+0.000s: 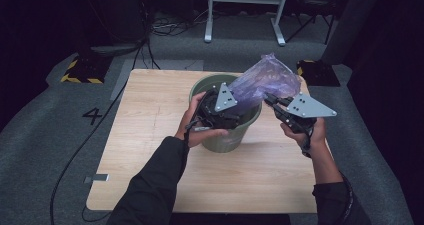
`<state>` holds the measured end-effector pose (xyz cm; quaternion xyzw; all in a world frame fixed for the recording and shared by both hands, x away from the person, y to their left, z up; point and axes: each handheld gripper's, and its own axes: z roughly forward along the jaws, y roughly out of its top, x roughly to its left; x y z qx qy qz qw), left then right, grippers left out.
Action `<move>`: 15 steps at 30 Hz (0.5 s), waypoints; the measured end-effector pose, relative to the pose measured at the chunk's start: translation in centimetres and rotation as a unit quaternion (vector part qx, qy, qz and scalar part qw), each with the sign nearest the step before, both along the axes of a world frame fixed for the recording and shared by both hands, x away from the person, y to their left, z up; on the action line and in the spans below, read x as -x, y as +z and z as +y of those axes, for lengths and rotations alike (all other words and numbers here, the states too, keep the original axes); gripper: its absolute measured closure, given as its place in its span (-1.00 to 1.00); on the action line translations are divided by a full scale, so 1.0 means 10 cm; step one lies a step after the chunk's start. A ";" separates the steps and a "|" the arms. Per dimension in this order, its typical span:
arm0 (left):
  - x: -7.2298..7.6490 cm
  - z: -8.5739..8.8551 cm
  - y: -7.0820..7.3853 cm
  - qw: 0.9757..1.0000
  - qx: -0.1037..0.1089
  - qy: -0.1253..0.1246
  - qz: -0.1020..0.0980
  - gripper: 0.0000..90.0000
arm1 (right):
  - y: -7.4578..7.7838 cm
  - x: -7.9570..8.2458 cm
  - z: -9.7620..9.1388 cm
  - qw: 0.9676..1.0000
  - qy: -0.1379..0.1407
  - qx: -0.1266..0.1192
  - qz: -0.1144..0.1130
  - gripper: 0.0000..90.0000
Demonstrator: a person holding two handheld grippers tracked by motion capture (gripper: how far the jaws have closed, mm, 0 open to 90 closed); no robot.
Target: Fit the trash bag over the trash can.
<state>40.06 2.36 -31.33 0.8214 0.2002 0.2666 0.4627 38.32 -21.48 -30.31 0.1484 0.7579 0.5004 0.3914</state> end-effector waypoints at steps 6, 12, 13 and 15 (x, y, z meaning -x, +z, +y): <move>-0.02 -0.01 -0.05 0.999 -0.031 0.011 -0.013 0.64 | 0.01 0.09 0.11 1.000 0.023 0.005 -0.003 0.99; -0.01 0.07 -0.07 0.999 -0.031 0.006 -0.022 0.99 | -0.01 0.14 0.17 0.999 0.043 0.007 0.004 0.97; -0.01 0.09 -0.08 0.999 -0.032 0.008 -0.021 0.99 | -0.02 0.15 0.17 0.999 0.047 0.004 0.007 0.94; 0.01 0.14 -0.08 0.999 -0.026 0.011 -0.021 0.99 | -0.02 0.16 0.17 0.999 0.051 0.000 0.011 0.83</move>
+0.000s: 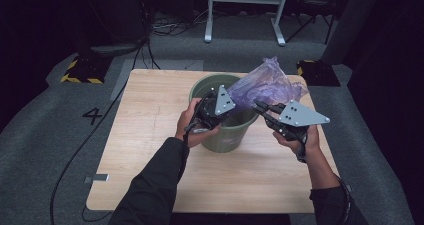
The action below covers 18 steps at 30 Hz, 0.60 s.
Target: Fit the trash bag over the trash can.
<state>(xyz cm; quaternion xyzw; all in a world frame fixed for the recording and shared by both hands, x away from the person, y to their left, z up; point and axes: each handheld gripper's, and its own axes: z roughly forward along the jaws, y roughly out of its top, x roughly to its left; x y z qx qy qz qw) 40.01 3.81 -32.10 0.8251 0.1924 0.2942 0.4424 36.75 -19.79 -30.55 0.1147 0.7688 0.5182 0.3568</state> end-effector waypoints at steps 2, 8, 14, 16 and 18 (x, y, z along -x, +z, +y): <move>0.01 0.06 0.01 1.000 0.005 0.002 -0.002 0.99 | -0.01 0.01 0.00 1.000 0.004 0.001 0.005 0.68; 0.02 0.23 -0.01 1.000 0.013 0.015 -0.003 1.00 | -0.03 0.09 -0.04 1.000 0.012 -0.015 0.013 0.10; 0.02 0.41 -0.05 0.999 0.023 0.026 0.002 1.00 | -0.01 0.18 -0.16 1.000 -0.002 -0.027 0.008 -0.23; 0.03 0.46 -0.06 0.999 0.022 0.029 0.002 1.00 | 0.01 0.18 -0.21 0.999 -0.013 -0.034 0.003 -0.29; 0.03 0.51 -0.07 0.999 0.025 0.034 0.002 0.99 | 0.03 0.17 -0.26 0.999 -0.025 -0.045 0.005 -0.34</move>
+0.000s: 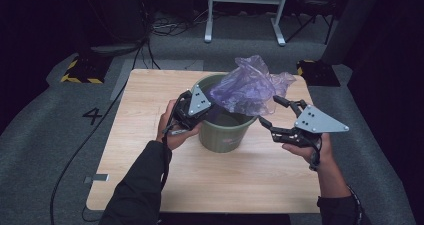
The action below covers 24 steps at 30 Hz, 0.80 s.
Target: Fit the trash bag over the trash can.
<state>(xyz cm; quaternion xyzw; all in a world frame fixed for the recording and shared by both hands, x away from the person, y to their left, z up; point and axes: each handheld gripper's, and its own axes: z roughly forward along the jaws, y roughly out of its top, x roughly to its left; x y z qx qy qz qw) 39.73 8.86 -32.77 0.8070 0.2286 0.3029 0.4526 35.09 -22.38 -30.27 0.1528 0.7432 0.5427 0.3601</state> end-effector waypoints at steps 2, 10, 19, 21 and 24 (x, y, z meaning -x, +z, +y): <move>-0.01 0.04 -0.01 1.000 0.001 0.005 0.003 0.99 | 0.00 -0.04 -0.04 1.000 -0.008 -0.004 0.006 -0.40; -0.06 0.16 -0.05 1.000 0.012 0.014 0.009 0.99 | -0.15 -0.25 0.02 0.998 -0.001 0.005 0.057 -0.52; 0.00 0.25 -0.07 1.000 0.011 0.020 0.007 0.85 | -0.19 -0.11 0.23 0.996 0.070 -0.007 0.060 0.01; 0.03 0.26 -0.07 1.000 0.013 0.018 0.004 0.71 | -0.18 -0.07 0.28 0.995 0.082 0.000 0.055 0.37; 0.05 0.26 -0.05 0.999 0.032 0.017 0.014 0.35 | -0.18 -0.02 0.36 0.995 0.092 0.015 0.046 0.70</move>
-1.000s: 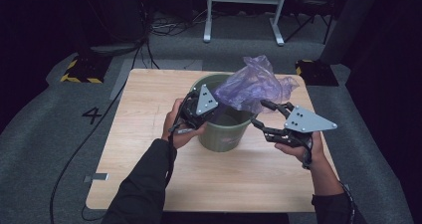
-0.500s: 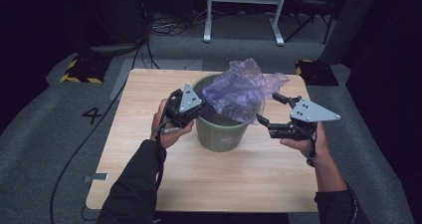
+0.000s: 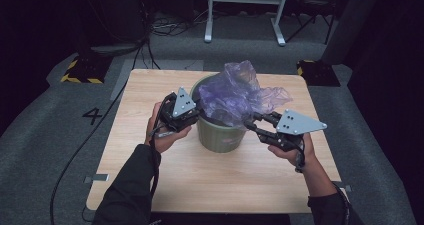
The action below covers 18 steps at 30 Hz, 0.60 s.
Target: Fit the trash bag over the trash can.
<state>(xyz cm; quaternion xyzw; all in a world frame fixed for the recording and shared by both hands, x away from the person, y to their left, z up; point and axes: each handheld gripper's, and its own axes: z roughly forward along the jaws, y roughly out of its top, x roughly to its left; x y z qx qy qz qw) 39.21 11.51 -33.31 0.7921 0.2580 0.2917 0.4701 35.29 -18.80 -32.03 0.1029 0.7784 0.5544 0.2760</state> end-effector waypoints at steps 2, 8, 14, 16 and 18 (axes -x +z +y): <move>0.03 0.00 0.03 1.000 0.019 -0.006 0.011 0.09 | 0.00 0.01 0.04 1.000 0.003 0.004 -0.003 0.81; 0.21 -0.07 0.09 0.999 0.029 -0.037 0.011 -0.49 | 0.00 0.02 0.09 1.000 0.001 0.011 -0.011 0.96; 0.37 -0.15 0.23 0.996 0.071 -0.061 -0.004 -0.55 | -0.02 0.02 0.17 0.999 0.003 0.034 -0.014 0.98; 0.40 -0.20 0.28 0.995 0.081 -0.066 -0.008 -0.55 | -0.03 0.02 0.19 0.999 0.007 0.039 -0.012 0.98; 0.41 -0.27 0.33 0.993 0.090 -0.076 -0.007 -0.54 | -0.05 0.01 0.20 0.999 0.007 0.042 -0.011 0.98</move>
